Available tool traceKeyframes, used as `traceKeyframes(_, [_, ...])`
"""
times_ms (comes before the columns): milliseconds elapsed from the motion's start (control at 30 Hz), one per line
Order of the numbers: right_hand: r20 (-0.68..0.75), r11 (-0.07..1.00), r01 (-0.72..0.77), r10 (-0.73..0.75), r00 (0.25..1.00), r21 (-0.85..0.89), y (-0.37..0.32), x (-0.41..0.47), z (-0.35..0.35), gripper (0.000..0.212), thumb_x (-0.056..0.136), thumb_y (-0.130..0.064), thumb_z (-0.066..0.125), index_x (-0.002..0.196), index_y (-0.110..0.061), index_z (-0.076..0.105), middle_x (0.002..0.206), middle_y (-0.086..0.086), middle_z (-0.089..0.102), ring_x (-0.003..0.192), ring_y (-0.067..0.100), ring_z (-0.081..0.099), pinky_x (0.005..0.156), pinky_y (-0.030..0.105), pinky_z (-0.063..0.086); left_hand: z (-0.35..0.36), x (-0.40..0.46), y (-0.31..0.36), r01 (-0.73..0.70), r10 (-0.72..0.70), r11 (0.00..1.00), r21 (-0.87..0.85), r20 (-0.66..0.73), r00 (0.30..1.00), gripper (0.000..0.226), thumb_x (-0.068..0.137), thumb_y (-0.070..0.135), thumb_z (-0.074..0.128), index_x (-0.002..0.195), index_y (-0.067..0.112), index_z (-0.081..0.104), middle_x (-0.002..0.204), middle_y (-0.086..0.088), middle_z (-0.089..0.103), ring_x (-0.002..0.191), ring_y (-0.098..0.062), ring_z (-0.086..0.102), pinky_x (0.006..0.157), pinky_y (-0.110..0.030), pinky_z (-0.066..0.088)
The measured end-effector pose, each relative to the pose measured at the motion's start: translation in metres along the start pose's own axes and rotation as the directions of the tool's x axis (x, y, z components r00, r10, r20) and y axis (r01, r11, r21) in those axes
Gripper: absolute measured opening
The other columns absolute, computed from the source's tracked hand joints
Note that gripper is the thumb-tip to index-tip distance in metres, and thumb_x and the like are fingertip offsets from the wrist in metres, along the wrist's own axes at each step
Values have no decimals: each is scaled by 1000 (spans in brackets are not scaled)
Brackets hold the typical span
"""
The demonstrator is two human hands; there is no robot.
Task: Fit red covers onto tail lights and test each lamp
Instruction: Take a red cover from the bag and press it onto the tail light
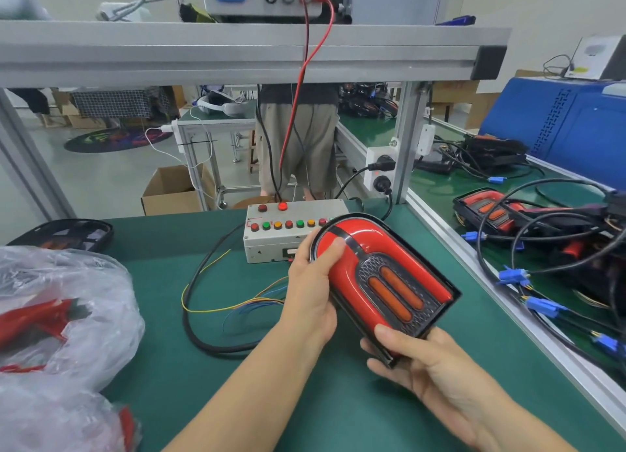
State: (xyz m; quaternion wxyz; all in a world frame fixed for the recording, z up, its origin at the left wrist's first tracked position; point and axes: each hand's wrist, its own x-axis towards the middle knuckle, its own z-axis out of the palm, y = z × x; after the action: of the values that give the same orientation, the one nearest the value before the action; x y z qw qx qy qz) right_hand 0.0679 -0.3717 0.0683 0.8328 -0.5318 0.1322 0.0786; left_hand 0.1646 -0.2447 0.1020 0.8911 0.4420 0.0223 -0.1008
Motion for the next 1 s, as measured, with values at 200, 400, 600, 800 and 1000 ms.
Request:
traceKeyframes(200, [54,1000,-10,10,998,-7,2,-2,-3,45,54,-12,83,97,-7,75,104,18,73,88,30,72,63,33,59,-2,1,-1,21,-20,999,32,-16,1000,31,84,6,66,112,20,66,99,-11,73,75,-19,71,71,-37,60])
traceKeyframes(400, [30,998,37,-35,999,-43,4,-2,0,55,51,-12,84,104,-5,70,100,18,74,83,29,72,62,32,59,-4,2,-3,21,-19,996,88,-29,999,11,84,9,67,94,15,68,86,-8,75,68,-18,70,68,-37,59])
traceKeyframes(600, [-35,990,92,-97,995,-104,12,-4,6,52,47,-17,84,97,-5,73,90,16,74,74,27,72,58,30,57,-2,5,-5,39,-32,997,69,-89,995,11,81,3,68,89,11,69,80,-9,74,64,-19,71,57,-31,59])
traceKeyframes(800, [-60,989,108,-115,992,-99,12,-3,3,49,51,-14,82,98,-4,73,90,15,74,75,23,71,59,30,58,-3,6,-7,103,-102,990,93,-14,995,16,86,20,66,100,15,68,97,-10,74,77,-19,71,70,-36,58])
traceKeyframes(1000, [-36,986,121,-125,991,-112,9,-4,-2,54,48,-15,84,101,-8,72,96,15,74,85,26,72,64,31,58,2,11,5,190,-186,978,91,-50,981,14,88,23,63,80,14,70,77,-6,74,61,-18,70,55,-28,55])
